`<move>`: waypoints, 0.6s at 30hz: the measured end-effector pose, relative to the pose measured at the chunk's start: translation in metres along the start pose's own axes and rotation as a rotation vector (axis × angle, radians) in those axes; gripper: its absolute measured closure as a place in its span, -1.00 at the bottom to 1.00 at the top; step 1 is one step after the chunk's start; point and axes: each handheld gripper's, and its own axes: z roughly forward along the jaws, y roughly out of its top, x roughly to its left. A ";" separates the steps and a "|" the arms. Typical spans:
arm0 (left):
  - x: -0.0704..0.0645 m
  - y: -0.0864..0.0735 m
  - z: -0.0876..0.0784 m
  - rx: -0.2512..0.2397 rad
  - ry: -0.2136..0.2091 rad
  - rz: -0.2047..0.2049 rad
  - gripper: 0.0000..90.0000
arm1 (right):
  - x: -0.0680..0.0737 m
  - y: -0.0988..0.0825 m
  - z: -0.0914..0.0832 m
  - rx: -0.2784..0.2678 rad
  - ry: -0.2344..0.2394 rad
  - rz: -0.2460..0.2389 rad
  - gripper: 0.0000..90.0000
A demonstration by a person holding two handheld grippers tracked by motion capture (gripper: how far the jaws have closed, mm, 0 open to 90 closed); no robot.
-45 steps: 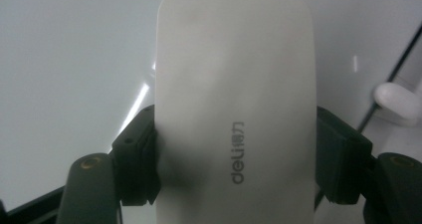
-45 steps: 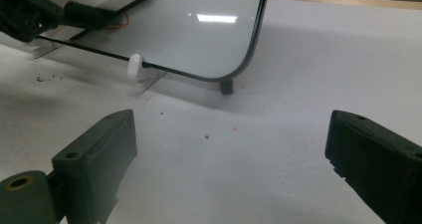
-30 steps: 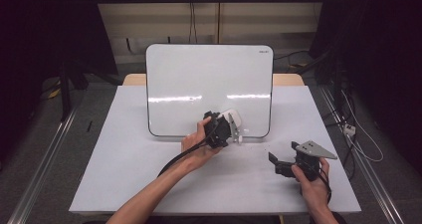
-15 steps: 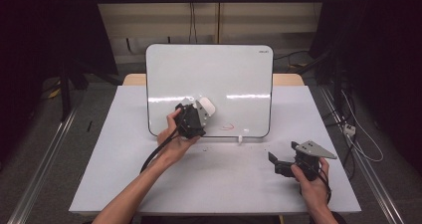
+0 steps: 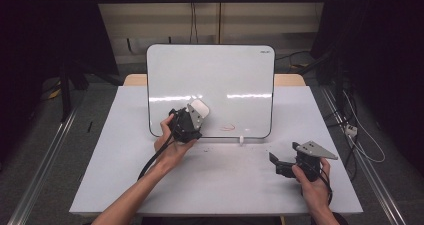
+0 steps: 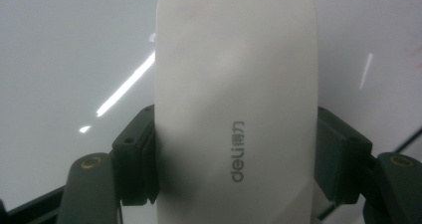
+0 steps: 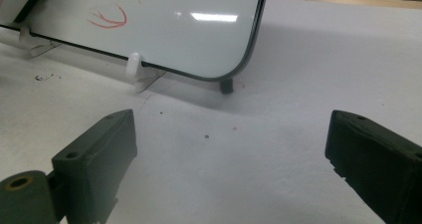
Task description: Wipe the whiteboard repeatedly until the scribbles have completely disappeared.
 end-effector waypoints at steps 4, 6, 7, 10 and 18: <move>-0.005 0.001 0.000 0.004 0.014 0.001 -0.32 | 0.000 0.000 0.000 -0.002 0.000 -0.003 -0.86; -0.006 0.001 0.001 0.004 0.018 -0.005 -0.32 | 0.000 0.000 0.000 -0.001 0.001 -0.001 -0.86; -0.006 0.002 0.001 0.004 0.023 -0.005 -0.32 | 0.000 0.000 0.000 0.002 0.001 0.002 -0.86; -0.007 0.004 0.002 0.008 0.021 -0.007 -0.33 | 0.000 0.000 0.001 0.002 -0.001 0.002 -0.86; -0.008 0.007 0.004 0.011 0.019 -0.002 -0.34 | 0.000 0.000 0.002 0.002 0.001 -0.002 -0.86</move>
